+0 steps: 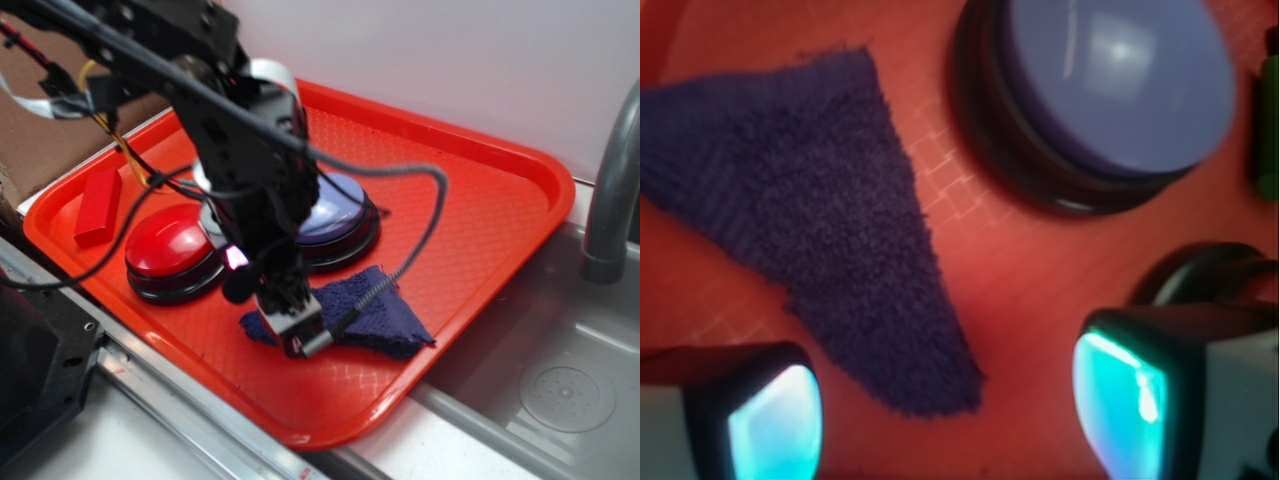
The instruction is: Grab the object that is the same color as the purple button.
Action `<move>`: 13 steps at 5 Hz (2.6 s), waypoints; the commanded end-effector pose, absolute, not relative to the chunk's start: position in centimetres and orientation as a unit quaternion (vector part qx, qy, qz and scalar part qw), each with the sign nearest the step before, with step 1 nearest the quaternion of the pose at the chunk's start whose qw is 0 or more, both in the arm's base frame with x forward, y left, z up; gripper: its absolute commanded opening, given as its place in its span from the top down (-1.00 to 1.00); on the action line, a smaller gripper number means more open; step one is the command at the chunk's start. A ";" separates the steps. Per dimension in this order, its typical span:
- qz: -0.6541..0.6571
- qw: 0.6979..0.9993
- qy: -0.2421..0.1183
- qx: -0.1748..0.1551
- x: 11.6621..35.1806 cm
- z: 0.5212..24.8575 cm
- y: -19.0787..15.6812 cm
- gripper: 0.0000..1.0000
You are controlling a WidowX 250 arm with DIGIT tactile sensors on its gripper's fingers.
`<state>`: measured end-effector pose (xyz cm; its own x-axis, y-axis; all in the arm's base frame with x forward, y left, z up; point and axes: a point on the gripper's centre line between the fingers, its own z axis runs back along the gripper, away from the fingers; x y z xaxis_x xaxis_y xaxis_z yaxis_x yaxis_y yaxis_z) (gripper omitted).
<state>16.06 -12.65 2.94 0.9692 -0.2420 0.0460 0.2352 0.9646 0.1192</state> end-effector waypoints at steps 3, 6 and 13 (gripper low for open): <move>-0.147 0.989 -0.027 0.002 17.0 0.0 -13.9 1.00; -0.151 0.988 -0.021 0.010 16.9 1.6 -13.5 1.00; 0.012 0.992 -0.099 -0.072 19.5 23.4 -6.8 1.00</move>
